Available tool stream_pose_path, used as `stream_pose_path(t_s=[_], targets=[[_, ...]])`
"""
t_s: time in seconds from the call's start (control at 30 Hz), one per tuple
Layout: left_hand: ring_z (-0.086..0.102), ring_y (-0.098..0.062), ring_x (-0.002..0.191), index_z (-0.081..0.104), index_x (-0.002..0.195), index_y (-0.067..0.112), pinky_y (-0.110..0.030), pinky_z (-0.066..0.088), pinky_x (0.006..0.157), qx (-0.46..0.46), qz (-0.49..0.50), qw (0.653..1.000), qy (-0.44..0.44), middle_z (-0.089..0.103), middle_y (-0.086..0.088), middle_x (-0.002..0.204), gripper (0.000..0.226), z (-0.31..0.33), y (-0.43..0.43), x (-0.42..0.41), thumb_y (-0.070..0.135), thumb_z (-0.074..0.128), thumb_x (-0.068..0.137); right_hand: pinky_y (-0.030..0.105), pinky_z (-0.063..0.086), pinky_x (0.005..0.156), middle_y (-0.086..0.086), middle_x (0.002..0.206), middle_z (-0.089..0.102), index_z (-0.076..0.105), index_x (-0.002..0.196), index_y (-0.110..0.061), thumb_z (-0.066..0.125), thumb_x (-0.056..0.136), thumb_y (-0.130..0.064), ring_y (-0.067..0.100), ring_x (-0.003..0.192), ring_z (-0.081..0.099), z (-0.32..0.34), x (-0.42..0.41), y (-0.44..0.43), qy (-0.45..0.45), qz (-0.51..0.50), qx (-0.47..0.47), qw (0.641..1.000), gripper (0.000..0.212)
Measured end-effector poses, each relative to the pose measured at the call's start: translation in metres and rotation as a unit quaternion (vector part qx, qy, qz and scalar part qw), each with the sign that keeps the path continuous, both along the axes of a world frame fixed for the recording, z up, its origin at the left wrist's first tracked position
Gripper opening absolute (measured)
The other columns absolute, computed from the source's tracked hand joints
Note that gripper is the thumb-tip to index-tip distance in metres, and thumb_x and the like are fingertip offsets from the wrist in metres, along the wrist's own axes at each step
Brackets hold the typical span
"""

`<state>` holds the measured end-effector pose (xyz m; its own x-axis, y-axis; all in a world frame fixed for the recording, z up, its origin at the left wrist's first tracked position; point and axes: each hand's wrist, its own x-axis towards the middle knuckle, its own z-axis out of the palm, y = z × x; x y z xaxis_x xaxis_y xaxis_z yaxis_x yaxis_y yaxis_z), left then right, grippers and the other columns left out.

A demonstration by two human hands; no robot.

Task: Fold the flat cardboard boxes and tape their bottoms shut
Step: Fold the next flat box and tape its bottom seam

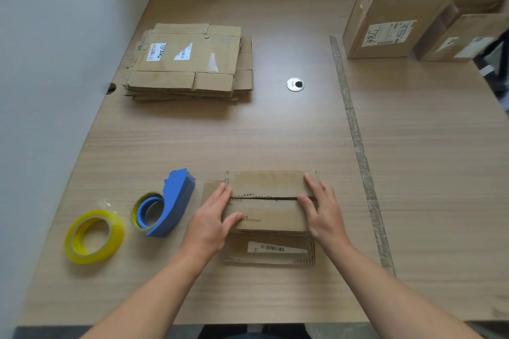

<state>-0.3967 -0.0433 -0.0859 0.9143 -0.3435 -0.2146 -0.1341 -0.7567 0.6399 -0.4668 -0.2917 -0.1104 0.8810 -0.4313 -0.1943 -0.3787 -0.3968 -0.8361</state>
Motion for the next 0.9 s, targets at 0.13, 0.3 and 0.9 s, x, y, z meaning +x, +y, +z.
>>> stream_pose_path(t_s=[0.13,0.3,0.9], targets=[[0.03,-0.002,0.142,0.043,0.149,0.019,-0.02,0.021,0.118,-0.002,0.016,1.0,-0.006,0.036,0.007,0.155,0.071,-0.003,0.002,-0.002,0.036,0.073,0.087,0.01,0.032,0.106,-0.018,0.139,0.046,0.046,0.147,-0.027,0.07,0.092,-0.026,0.005,0.13,0.047,-0.002,-0.007,0.01,-0.028,-0.099,0.065,0.993,0.06],[0.036,-0.008,0.141,0.048,0.146,0.015,-0.023,0.025,0.117,-0.004,0.036,0.999,-0.007,0.043,0.001,0.153,0.072,-0.004,0.002,-0.001,0.035,0.077,0.083,-0.003,0.032,0.096,-0.022,0.132,0.051,0.053,0.141,-0.024,0.067,0.094,-0.023,-0.01,0.118,0.052,-0.003,-0.011,0.013,-0.033,-0.105,0.079,0.991,0.049],[0.049,-0.019,0.135,0.053,0.142,0.015,-0.026,0.031,0.112,0.013,0.037,0.999,-0.018,0.047,-0.003,0.149,0.054,-0.002,-0.001,-0.005,0.024,0.07,0.091,0.026,0.03,0.108,-0.009,0.148,0.031,0.021,0.152,-0.047,0.044,0.105,-0.037,0.004,0.134,0.033,0.01,0.005,-0.007,0.047,-0.008,0.213,0.976,0.053]])
